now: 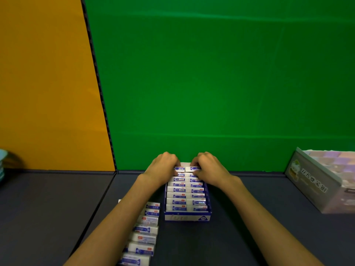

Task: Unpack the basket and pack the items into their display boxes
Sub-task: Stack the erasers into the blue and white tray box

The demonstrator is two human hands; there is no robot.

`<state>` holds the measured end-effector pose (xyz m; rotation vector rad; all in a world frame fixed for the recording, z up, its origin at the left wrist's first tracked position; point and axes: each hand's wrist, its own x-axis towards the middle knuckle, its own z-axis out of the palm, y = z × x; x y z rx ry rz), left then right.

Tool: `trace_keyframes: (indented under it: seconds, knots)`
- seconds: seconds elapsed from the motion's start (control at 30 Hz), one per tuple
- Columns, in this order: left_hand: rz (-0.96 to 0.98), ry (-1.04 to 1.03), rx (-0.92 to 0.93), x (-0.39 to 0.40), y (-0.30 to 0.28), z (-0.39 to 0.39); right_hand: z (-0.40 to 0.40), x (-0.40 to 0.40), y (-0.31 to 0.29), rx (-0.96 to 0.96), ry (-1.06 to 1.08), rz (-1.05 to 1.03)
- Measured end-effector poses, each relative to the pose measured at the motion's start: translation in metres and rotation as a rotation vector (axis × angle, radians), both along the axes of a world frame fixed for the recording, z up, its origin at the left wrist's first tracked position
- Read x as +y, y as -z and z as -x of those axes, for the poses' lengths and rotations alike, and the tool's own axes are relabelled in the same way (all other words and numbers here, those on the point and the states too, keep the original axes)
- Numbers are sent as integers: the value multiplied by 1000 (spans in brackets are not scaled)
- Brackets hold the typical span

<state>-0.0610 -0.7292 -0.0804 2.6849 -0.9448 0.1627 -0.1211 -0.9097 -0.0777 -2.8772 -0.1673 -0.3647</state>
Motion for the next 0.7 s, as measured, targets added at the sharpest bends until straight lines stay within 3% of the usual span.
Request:
trace_keyframes:
  seconds: [0.23,0.43,0.7]
  knots:
    - [-12,39,-13,3,2,-5,2,2,1,-26,-20,-17]
    - [-32,84,-160,3,9,-4,1,4,4,-16,-5,-56]
    - [-80,87,-156,5,9,-3,0,5,2,10,21,-101]
